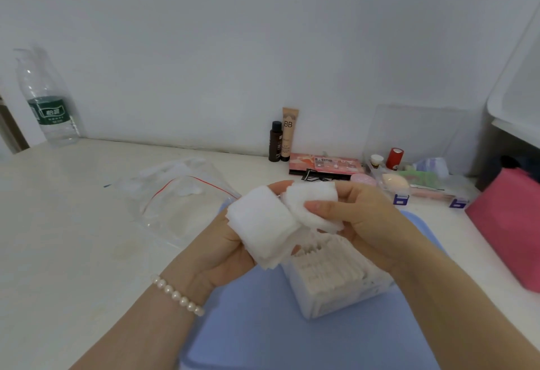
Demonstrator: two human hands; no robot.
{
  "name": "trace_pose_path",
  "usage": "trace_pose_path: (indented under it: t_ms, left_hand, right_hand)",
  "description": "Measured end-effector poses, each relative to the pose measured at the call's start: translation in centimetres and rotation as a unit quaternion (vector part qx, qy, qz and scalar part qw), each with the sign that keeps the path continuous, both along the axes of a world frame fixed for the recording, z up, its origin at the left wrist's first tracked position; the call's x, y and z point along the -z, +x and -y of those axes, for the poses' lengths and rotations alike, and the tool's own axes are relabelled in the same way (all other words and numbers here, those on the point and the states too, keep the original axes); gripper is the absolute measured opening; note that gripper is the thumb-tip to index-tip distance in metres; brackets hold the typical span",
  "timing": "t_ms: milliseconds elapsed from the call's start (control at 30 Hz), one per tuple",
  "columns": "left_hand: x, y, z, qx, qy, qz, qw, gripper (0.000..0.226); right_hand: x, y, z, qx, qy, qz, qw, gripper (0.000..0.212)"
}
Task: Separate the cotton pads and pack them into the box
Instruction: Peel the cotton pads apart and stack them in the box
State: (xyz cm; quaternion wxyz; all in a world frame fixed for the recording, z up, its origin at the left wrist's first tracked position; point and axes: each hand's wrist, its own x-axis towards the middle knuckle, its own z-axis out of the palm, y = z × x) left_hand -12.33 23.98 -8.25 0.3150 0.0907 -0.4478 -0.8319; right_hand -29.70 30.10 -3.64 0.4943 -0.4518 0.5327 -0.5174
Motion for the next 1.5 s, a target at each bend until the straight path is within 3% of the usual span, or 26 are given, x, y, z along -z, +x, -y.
trace_pose_path:
  t_ms: [133,233,367,467,600,733,867,967,1100,1267,1300,1367,1433,1500]
  left_hand:
    - [-0.3,-0.1,-0.1,-0.033,0.051,0.026,0.998,0.057]
    - [-0.2,-0.4,-0.1,-0.073,0.053,0.033,0.995,0.053]
    - [0.2,-0.6,-0.2,-0.119,0.014,0.053,0.991,0.054]
    - [0.6,-0.9,-0.3,-0.139,-0.011,0.061,0.988,0.058]
    - [0.9,-1.1,-0.6,-0.138,-0.039,0.078,0.987,0.055]
    - [0.6,-1.4,-1.2,-0.110,-0.066,0.086,0.988,0.050]
    - [0.0,-1.7,-1.9,-0.072,-0.088,0.088,0.990,0.049]
    - [-0.2,-1.7,-2.1,-0.071,-0.072,0.076,0.992,0.047]
    - [0.0,-1.7,-2.0,-0.077,-0.056,0.057,0.994,0.041]
    - [0.4,-1.8,-2.0,-0.076,-0.056,0.052,0.994,0.038]
    - [0.5,-1.8,-1.9,-0.077,-0.055,0.057,0.994,0.040]
    - [0.7,-1.8,-1.7,-0.076,-0.054,0.066,0.993,0.046]
    - [1.0,-1.7,-1.5,-0.066,-0.061,0.071,0.993,0.052]
    - [1.0,-1.5,-1.4,-0.056,-0.069,0.083,0.993,0.051]
  right_hand:
    - [0.3,-1.1,0.6,0.099,-0.003,0.036,0.994,0.035]
    - [-0.4,-2.2,0.7,0.198,-0.047,0.127,0.971,0.028]
    - [-1.7,-2.0,-0.3,0.131,-0.040,0.226,0.964,0.044]
    - [-2.0,-0.2,-1.1,0.018,-0.002,0.193,0.981,0.032]
    - [-1.4,1.7,-1.4,-0.027,-0.018,0.155,0.987,0.029]
    - [-0.9,2.0,-1.2,-0.006,-0.036,0.122,0.992,0.036]
    - [-0.2,2.6,-1.0,0.048,-0.047,0.023,0.997,0.049]
    - [0.1,2.9,-1.0,0.076,-0.052,-0.029,0.995,0.039]
    - [0.6,3.0,-0.7,0.087,-0.056,-0.006,0.995,0.019]
    - [1.0,3.4,-0.9,0.097,-0.058,-0.007,0.994,0.016]
    - [1.2,3.6,-0.9,0.106,-0.070,-0.030,0.991,0.019]
    - [1.7,3.7,-0.8,0.142,-0.110,-0.183,0.967,0.034]
    - [1.8,3.5,-0.8,0.142,-0.158,-0.368,0.905,0.056]
    - [1.7,3.0,-0.7,0.078,-0.183,-0.466,0.862,0.057]
